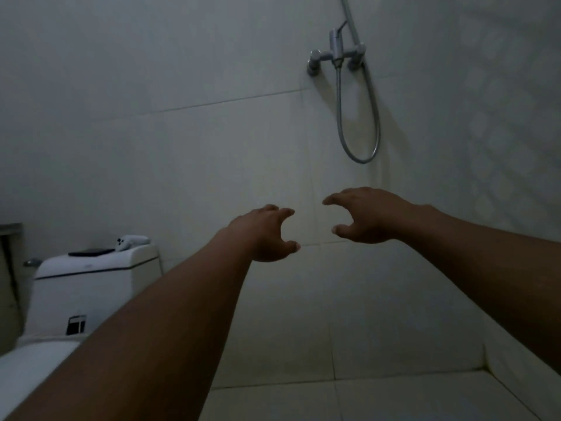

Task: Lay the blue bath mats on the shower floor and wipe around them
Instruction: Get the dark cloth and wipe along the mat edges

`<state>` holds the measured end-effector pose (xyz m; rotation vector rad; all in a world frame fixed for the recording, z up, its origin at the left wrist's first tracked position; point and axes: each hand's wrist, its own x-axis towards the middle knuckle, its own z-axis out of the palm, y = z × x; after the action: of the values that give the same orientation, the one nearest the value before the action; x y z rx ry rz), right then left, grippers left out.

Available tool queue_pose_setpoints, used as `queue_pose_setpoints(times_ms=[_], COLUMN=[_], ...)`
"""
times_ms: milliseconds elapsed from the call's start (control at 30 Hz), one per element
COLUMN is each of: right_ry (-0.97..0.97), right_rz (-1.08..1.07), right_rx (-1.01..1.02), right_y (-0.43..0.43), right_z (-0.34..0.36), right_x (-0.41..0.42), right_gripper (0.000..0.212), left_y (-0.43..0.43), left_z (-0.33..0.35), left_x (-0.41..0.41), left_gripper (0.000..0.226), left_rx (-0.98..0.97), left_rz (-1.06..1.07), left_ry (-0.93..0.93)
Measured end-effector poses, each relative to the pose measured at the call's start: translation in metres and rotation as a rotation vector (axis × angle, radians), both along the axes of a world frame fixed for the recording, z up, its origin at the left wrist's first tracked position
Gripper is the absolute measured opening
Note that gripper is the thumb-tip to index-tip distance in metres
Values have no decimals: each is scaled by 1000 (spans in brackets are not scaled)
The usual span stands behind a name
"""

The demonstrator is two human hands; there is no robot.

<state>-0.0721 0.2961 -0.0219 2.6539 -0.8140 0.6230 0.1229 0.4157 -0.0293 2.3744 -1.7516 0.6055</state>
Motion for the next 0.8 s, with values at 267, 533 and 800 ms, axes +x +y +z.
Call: queue_pose_setpoints(times_ms=[267,533,800], right_ry=[-4,9,178], right_rz=[1,18,-57], right_rx=[23,80,257], right_y=[2,-23,-47], right_z=[1,0,173], right_x=[9,22,27], right_gripper=[69,73,75], left_y=[3,-18,-46], left_z=[-4,-3,165], left_x=[9,26,35], left_gripper=[86,83,85], left_rx=[1,21,250], left_rz=[8,2,-17], left_ry=[12,6,61])
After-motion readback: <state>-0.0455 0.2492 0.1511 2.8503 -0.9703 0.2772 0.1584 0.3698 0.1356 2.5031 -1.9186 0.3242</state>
